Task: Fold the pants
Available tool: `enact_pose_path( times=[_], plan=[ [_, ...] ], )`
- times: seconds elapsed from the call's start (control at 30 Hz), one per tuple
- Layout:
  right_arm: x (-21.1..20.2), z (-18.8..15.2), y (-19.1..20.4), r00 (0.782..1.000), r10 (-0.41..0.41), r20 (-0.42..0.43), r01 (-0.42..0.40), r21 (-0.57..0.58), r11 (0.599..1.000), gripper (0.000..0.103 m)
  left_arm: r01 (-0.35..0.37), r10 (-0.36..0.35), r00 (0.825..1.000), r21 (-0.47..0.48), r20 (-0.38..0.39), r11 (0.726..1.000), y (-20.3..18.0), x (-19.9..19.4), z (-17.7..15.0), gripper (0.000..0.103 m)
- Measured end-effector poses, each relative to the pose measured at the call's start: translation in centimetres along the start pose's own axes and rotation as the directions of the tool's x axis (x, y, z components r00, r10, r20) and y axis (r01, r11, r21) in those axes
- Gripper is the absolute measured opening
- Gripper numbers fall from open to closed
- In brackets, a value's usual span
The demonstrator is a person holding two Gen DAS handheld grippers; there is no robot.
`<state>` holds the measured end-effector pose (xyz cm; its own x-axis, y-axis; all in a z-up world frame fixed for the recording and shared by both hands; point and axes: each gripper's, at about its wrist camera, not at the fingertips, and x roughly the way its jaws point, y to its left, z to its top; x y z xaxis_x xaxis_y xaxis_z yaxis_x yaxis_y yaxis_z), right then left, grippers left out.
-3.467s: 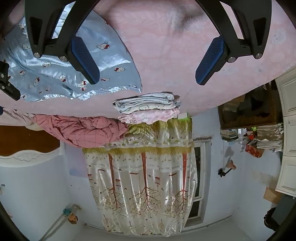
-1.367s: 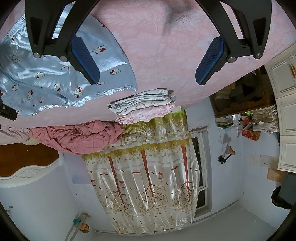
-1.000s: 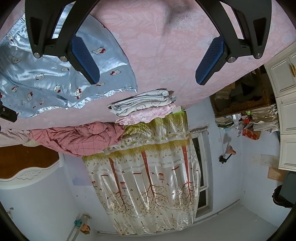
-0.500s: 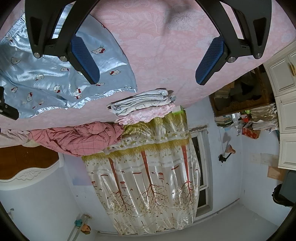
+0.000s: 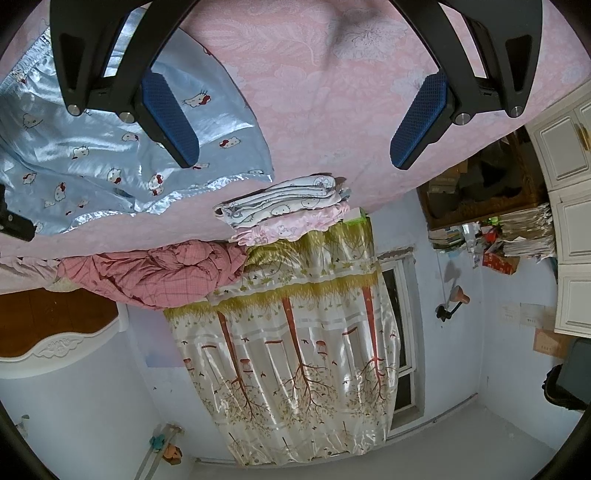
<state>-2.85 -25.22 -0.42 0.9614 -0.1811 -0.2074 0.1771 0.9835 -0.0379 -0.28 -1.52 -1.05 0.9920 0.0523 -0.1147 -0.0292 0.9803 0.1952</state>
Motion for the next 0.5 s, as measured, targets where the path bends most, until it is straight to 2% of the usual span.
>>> enact_pose_path(
  times=[0.13,0.5],
  plan=[
    [-0.1,0.0,-0.2,1.000,0.005,0.003,-0.005,0.010,1.000,0.103,0.000,0.000,1.000,0.002,-0.001,1.000,0.2,0.0,-0.1,0.103],
    [-0.9,0.1,1.2,0.999,-0.011,0.037,0.014,-0.079,0.997,0.103,0.000,0.000,1.000,0.005,-0.002,1.000,0.3,0.0,0.0,0.103]
  ],
)
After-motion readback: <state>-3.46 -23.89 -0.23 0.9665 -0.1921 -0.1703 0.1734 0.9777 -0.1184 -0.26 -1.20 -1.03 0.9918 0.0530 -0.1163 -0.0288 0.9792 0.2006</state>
